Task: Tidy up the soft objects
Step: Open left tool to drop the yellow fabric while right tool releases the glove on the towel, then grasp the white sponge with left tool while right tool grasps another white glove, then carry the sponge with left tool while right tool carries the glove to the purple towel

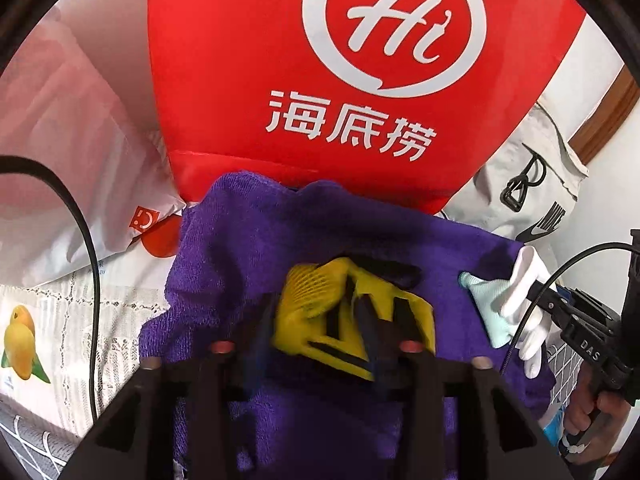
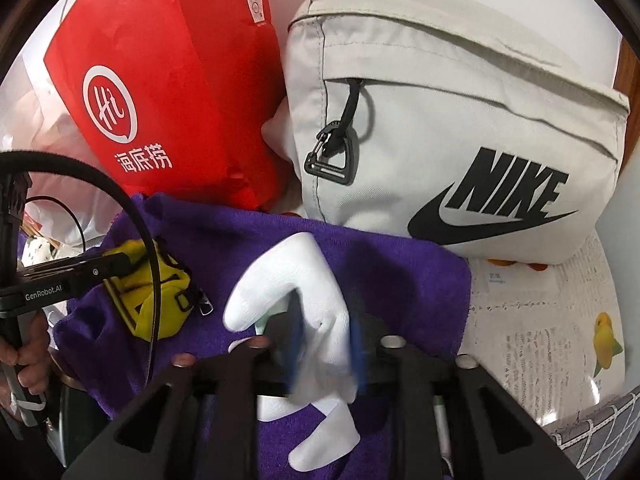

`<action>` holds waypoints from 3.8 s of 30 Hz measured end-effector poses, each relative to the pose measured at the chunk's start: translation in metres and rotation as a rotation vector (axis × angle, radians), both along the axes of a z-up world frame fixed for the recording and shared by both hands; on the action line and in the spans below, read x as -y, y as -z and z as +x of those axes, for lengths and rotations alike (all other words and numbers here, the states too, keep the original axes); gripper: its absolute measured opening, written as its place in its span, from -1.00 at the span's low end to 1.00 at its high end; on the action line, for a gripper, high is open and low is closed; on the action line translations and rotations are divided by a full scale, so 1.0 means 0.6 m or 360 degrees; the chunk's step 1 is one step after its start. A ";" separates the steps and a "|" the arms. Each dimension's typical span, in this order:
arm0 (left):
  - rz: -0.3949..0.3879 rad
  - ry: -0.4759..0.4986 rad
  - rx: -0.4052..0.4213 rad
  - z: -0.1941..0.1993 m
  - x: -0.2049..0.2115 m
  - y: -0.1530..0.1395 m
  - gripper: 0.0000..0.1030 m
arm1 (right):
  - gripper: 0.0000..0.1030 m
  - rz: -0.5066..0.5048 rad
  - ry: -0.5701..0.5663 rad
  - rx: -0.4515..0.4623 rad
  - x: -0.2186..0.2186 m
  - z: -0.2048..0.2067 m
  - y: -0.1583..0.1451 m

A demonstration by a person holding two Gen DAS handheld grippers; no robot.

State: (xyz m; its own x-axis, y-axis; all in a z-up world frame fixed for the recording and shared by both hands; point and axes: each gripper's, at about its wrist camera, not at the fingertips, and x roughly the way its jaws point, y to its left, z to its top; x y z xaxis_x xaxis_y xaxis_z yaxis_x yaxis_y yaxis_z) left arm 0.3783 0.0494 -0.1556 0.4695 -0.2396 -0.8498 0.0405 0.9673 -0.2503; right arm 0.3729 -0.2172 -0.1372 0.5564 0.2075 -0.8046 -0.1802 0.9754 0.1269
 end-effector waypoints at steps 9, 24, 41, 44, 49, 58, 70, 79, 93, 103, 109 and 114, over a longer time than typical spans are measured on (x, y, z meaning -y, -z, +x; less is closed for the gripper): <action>0.0012 -0.0047 0.0056 -0.010 -0.014 -0.039 0.29 | 0.16 0.0031 -0.0022 0.0098 0.002 -0.021 -0.037; 0.0100 -0.0010 0.0269 -0.087 -0.011 -0.159 0.31 | 0.16 0.0054 -0.0043 0.0235 0.012 -0.121 -0.136; 0.0131 0.0154 0.0184 -0.392 -0.006 -0.121 0.70 | 0.41 0.0170 -0.0122 0.0223 0.018 -0.357 -0.128; 0.0168 0.0204 0.0135 -0.431 0.003 -0.079 0.70 | 0.41 0.0171 -0.0128 0.0192 0.019 -0.395 -0.114; 0.0280 0.0211 0.0071 -0.462 0.014 -0.027 0.70 | 0.41 0.0198 -0.0108 0.0113 0.030 -0.445 -0.083; 0.0346 0.0202 -0.0013 -0.437 0.025 0.020 0.54 | 0.41 0.0169 -0.0062 0.0036 0.043 -0.513 -0.045; 0.0244 0.0103 0.0128 -0.494 -0.010 -0.025 0.54 | 0.37 0.0122 -0.0239 -0.0076 -0.026 -0.551 0.026; 0.0142 0.0066 0.0109 -0.525 -0.028 -0.023 0.55 | -0.33 0.0002 -0.0222 -0.0119 -0.080 -0.518 0.080; 0.0079 0.0023 0.0186 -0.545 -0.044 -0.059 0.54 | -0.78 0.0142 -0.0274 0.0019 -0.032 -0.567 0.010; 0.0080 0.0021 0.0250 -0.527 -0.045 -0.111 0.54 | -0.78 0.0194 -0.0250 0.0112 -0.004 -0.536 -0.045; 0.0076 0.0017 0.0263 -0.497 -0.046 -0.131 0.54 | -0.78 0.0192 -0.0217 0.0154 0.017 -0.492 -0.068; 0.0097 0.0033 0.0276 -0.455 -0.042 -0.146 0.54 | -0.76 0.0173 -0.0192 0.0187 0.029 -0.446 -0.085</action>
State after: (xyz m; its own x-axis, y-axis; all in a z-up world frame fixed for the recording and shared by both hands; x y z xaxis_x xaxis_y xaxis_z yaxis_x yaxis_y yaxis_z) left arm 0.1053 0.0745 -0.0681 0.6056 -0.2012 -0.7699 0.0979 0.9790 -0.1788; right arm 0.1051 -0.2346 -0.0860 0.6111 0.3604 -0.7048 -0.3149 0.9275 0.2013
